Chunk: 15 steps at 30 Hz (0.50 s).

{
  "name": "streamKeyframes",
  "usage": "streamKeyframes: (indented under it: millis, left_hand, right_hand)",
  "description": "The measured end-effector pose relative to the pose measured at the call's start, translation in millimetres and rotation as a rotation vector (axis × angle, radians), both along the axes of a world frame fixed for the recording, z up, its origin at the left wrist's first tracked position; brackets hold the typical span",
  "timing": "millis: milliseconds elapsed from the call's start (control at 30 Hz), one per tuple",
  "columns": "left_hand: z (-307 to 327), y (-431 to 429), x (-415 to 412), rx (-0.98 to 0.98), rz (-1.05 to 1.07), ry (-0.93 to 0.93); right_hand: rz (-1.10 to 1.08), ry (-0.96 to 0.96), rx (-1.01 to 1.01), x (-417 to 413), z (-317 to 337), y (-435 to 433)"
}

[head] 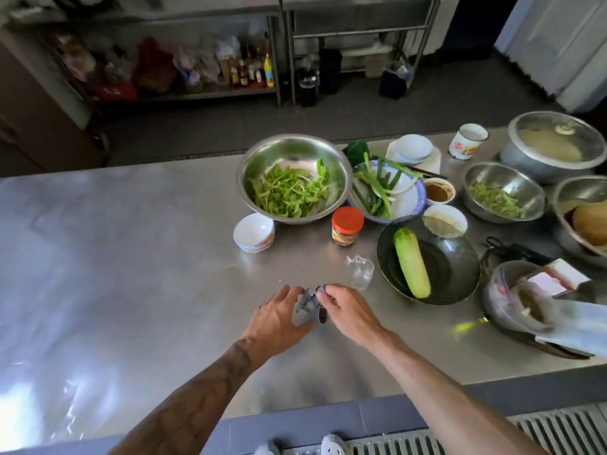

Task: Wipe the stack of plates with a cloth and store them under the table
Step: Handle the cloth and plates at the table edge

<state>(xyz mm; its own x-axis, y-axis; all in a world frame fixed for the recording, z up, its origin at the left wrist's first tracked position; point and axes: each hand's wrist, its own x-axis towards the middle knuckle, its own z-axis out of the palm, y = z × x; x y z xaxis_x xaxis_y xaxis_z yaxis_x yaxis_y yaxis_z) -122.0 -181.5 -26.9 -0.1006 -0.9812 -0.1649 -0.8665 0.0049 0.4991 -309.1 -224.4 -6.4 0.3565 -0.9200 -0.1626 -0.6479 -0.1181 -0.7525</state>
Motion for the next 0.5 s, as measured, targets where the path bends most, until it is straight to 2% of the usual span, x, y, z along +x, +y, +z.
streamKeyframes:
  millis: [167, 267, 433, 500]
  left_hand:
    - [-22.1, -14.2, -10.4, -0.198, 0.134, 0.042]
    - [-34.0, -14.8, -5.6, -0.223, 0.130, 0.024]
    - [-70.2, 10.9, -23.7, 0.003, -0.019, -0.079]
    - [-83.6, 16.0, -35.0, -0.001, 0.007, -0.073]
  right_hand:
    - [0.055, -0.051, -0.022, -13.7, -11.4, -21.7]
    - [0.090, -0.062, 0.002, -21.9, -26.2, -21.5]
    - [0.085, -0.020, 0.100, -27.4, -56.2, 10.2]
    - [0.075, -0.041, 0.123, -25.9, -61.6, 13.8]
